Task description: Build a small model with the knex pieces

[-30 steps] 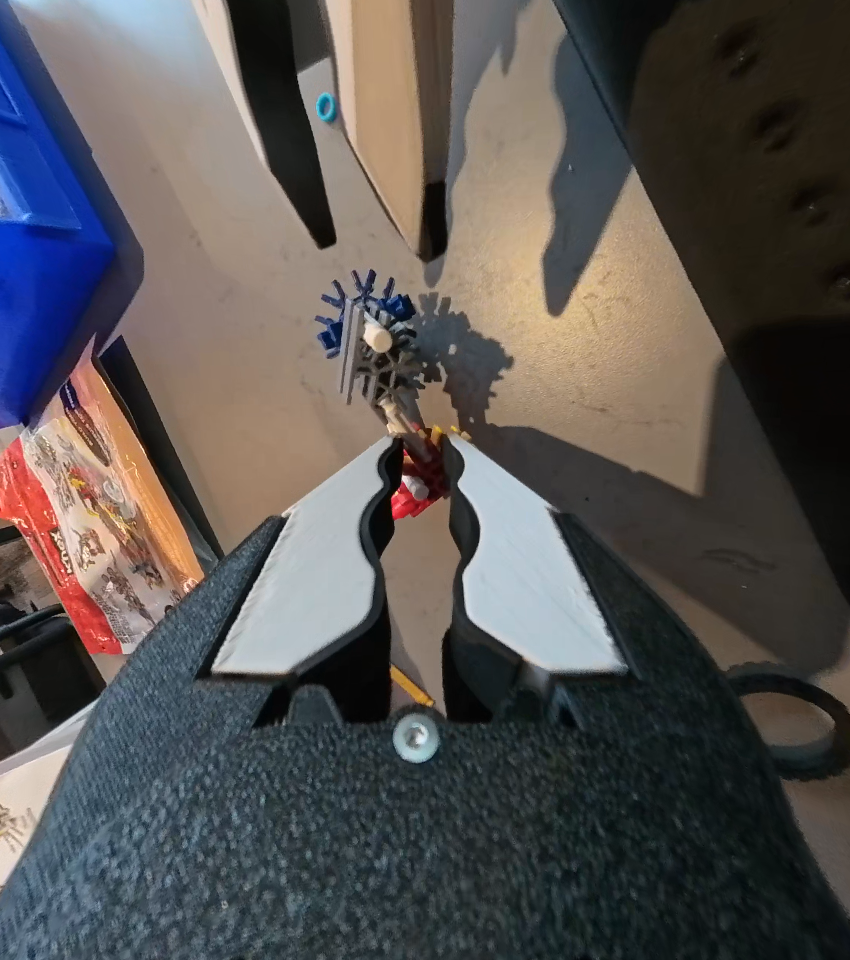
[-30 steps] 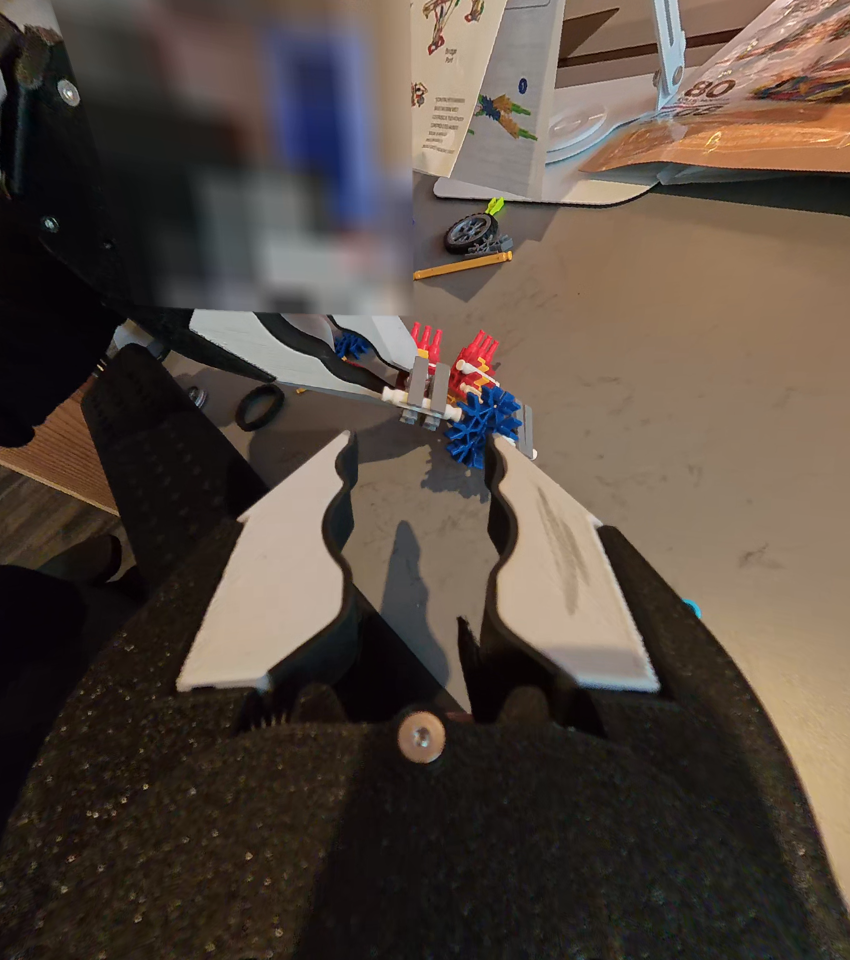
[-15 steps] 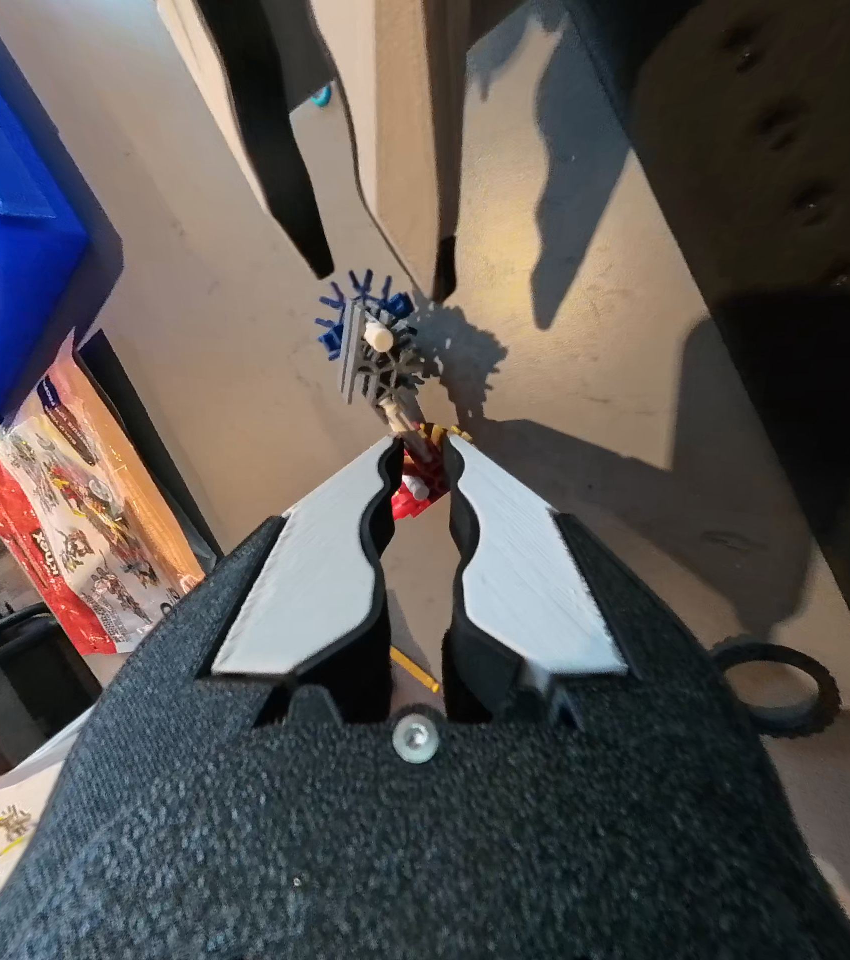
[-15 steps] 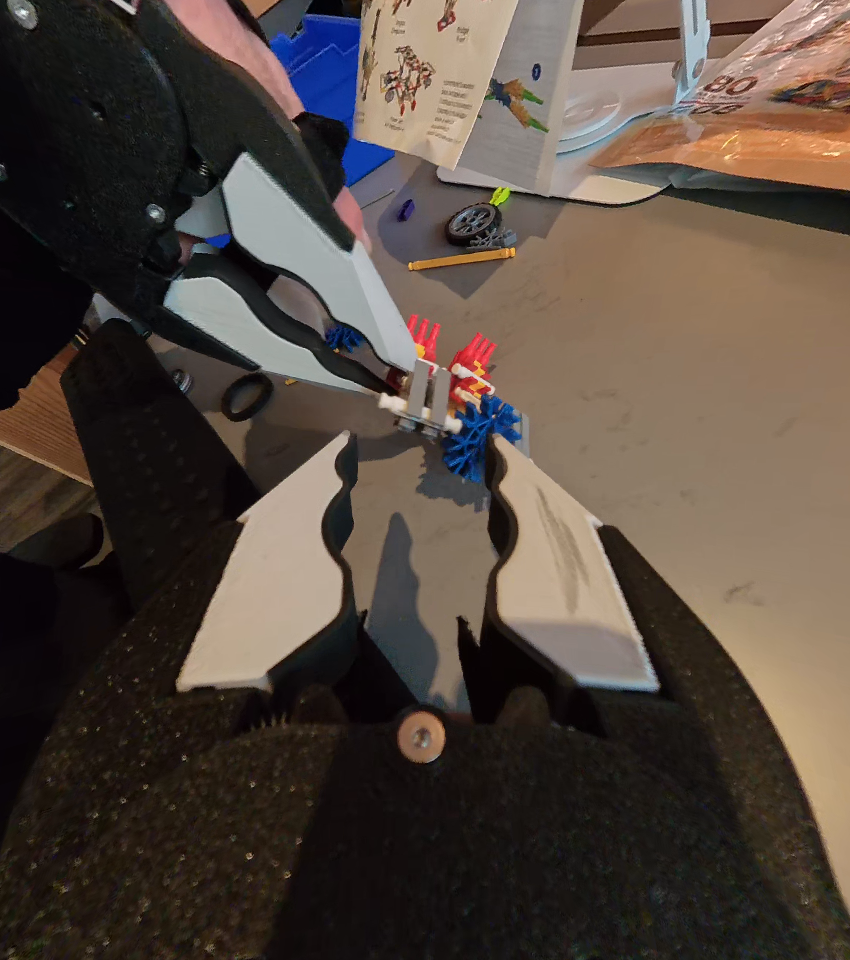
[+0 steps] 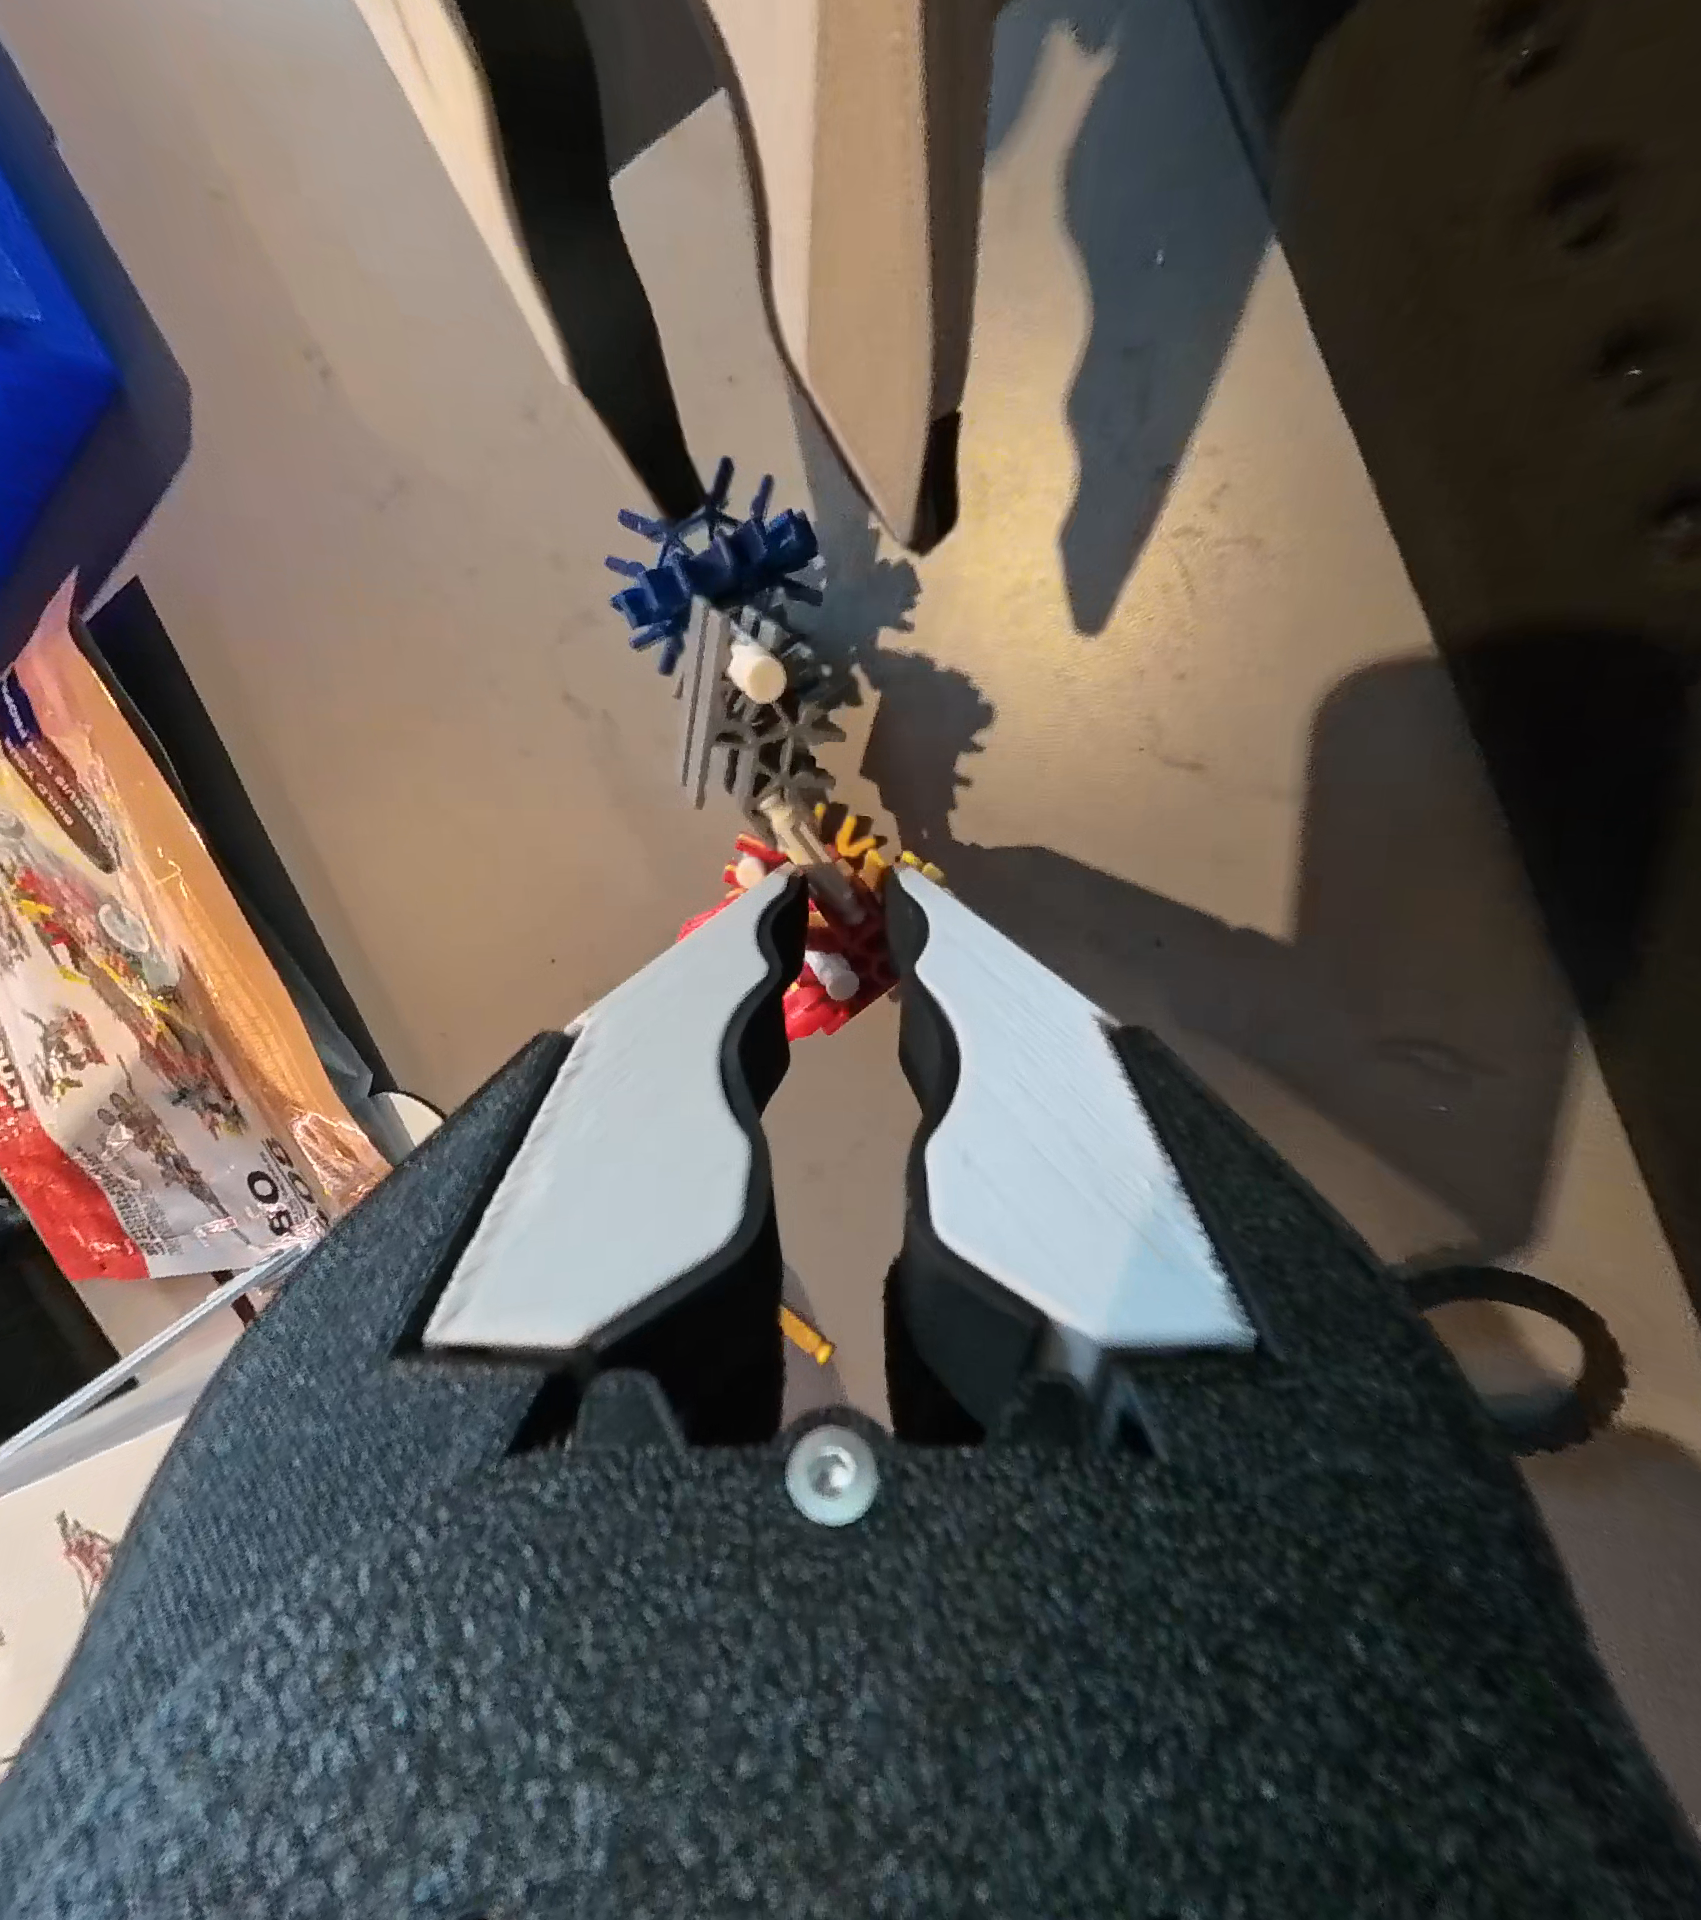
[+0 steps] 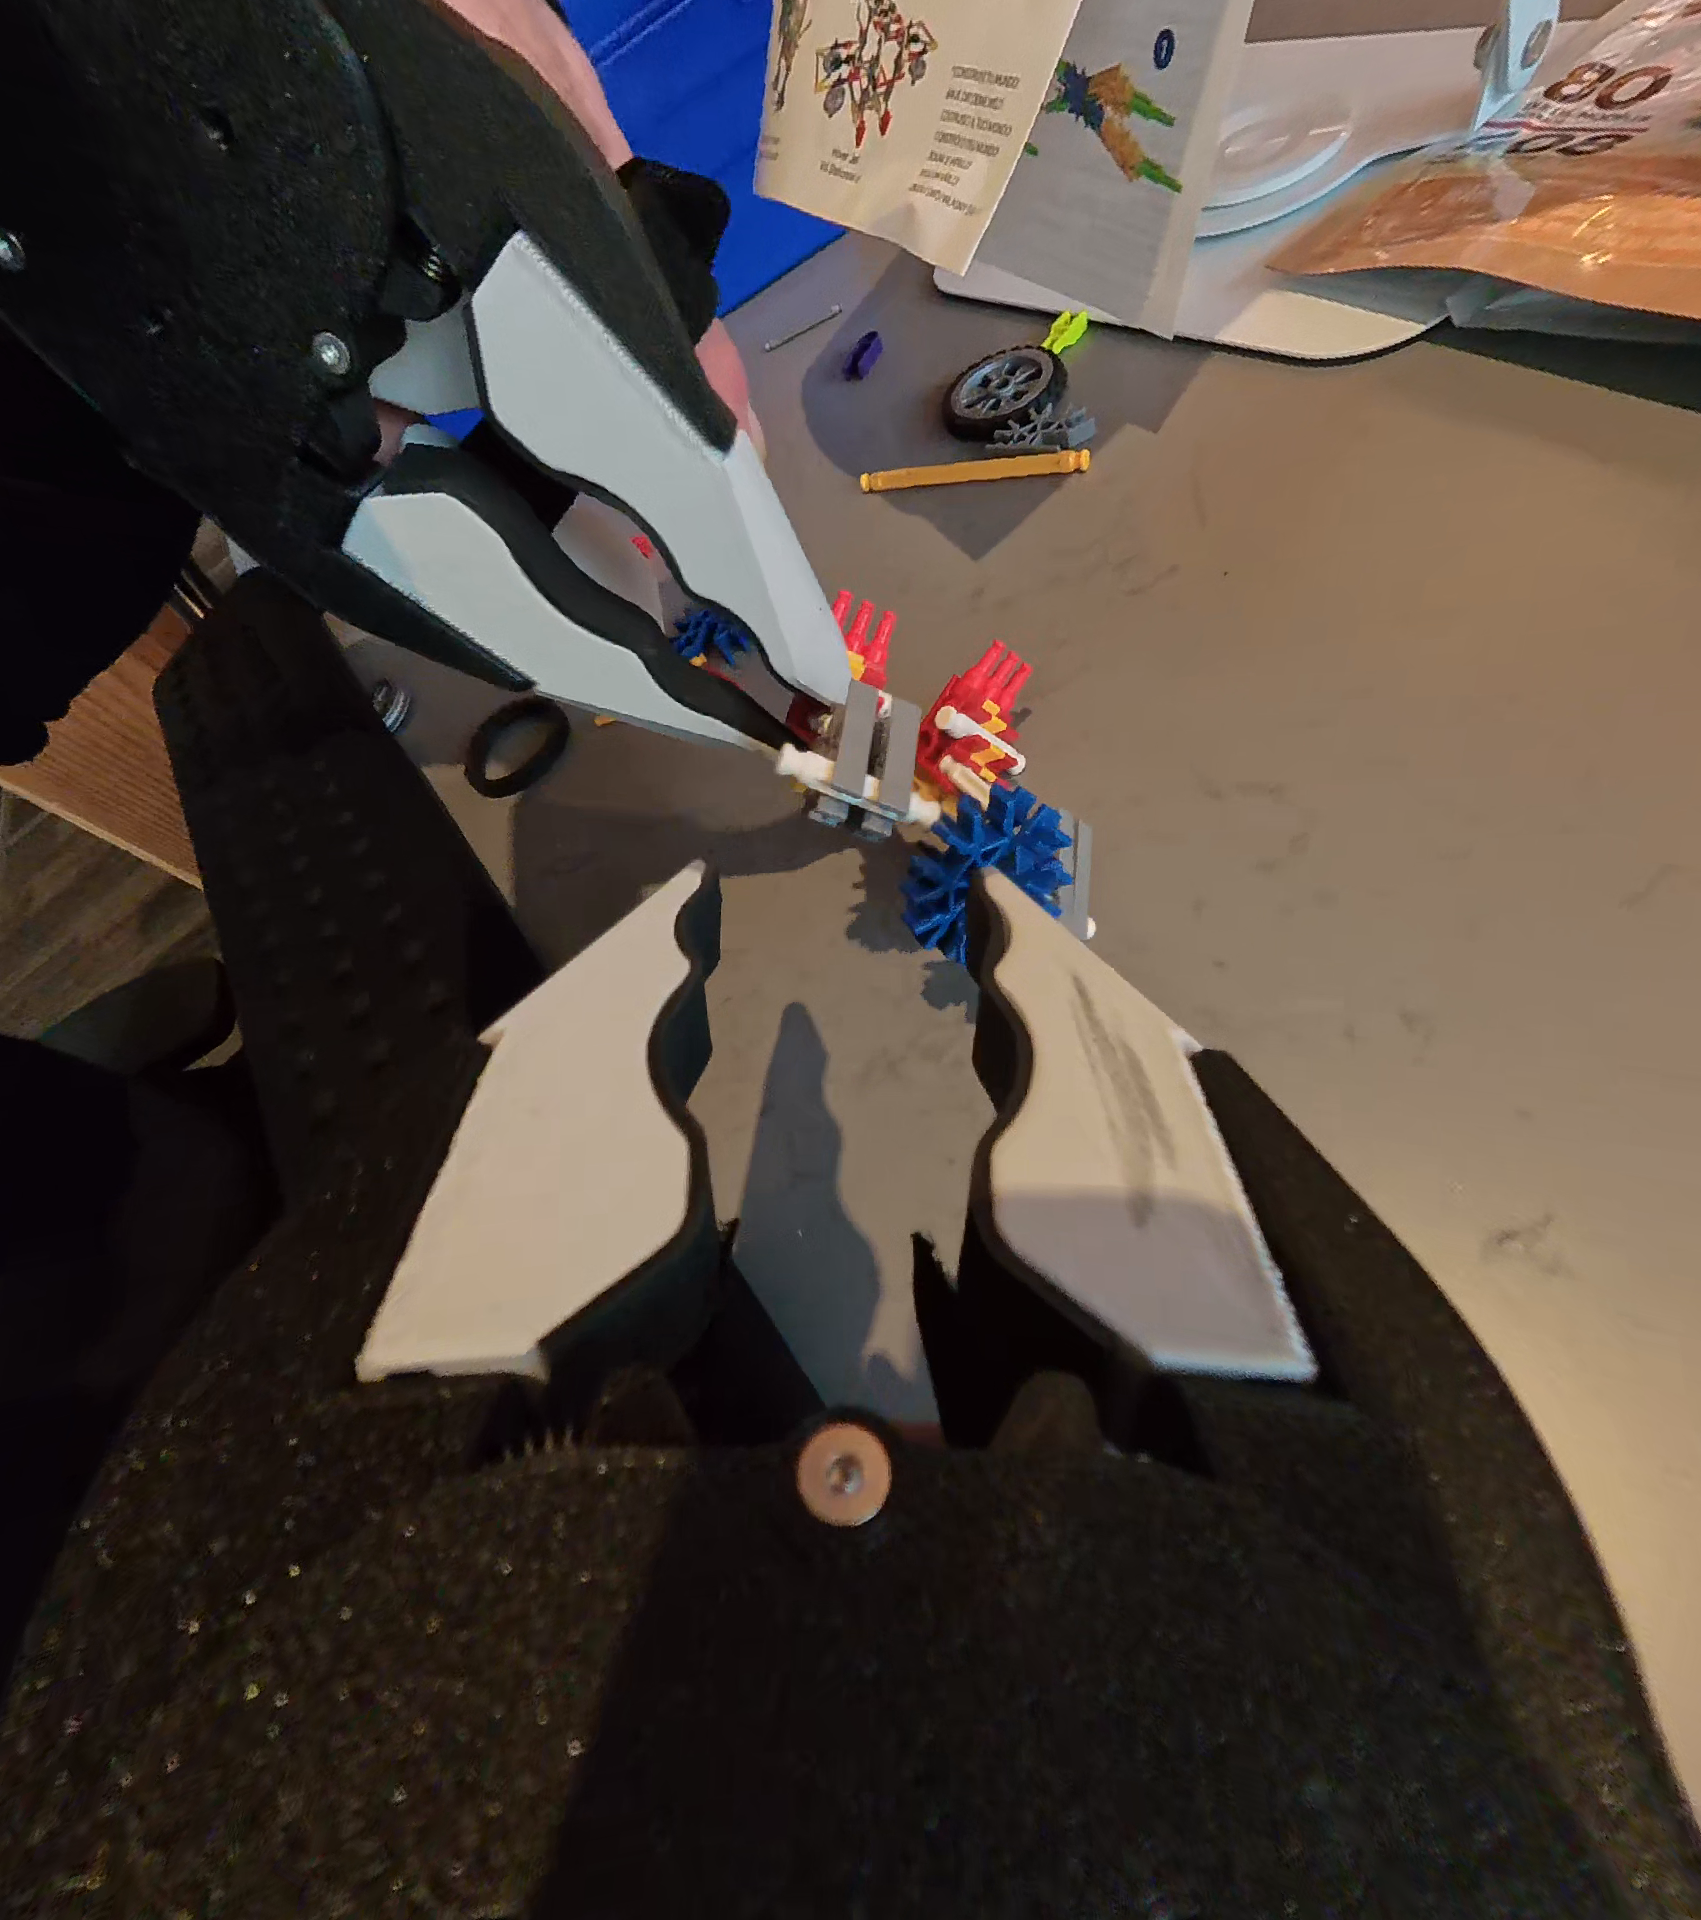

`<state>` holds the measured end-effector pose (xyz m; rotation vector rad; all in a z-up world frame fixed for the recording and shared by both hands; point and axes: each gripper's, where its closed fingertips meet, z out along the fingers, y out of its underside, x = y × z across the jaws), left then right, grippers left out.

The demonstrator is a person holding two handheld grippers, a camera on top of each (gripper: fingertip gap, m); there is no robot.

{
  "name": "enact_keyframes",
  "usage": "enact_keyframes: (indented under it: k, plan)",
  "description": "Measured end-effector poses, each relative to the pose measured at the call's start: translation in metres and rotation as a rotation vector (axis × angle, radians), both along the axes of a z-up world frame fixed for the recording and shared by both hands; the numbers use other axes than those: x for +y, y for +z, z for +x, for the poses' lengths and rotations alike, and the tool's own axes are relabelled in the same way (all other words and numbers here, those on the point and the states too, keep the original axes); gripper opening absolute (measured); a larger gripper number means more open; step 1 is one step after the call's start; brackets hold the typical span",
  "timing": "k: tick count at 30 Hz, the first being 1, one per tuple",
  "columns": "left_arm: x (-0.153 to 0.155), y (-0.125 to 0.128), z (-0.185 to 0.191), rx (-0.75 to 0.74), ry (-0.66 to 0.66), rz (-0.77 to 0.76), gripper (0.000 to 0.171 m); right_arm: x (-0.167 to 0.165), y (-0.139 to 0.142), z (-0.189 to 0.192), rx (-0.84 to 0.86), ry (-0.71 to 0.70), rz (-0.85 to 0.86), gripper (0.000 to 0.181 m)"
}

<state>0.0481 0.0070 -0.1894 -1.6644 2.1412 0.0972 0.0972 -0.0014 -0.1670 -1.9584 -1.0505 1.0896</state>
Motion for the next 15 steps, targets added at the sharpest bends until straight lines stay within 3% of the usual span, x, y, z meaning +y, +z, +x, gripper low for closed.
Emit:
enact_keyframes:
  k: [15]
  plan:
    - [-0.0014,-0.003,0.0058,-0.014,0.011,-0.051,0.013,-0.003,-0.0016,-0.0046,0.002,0.046,-0.029,0.046]
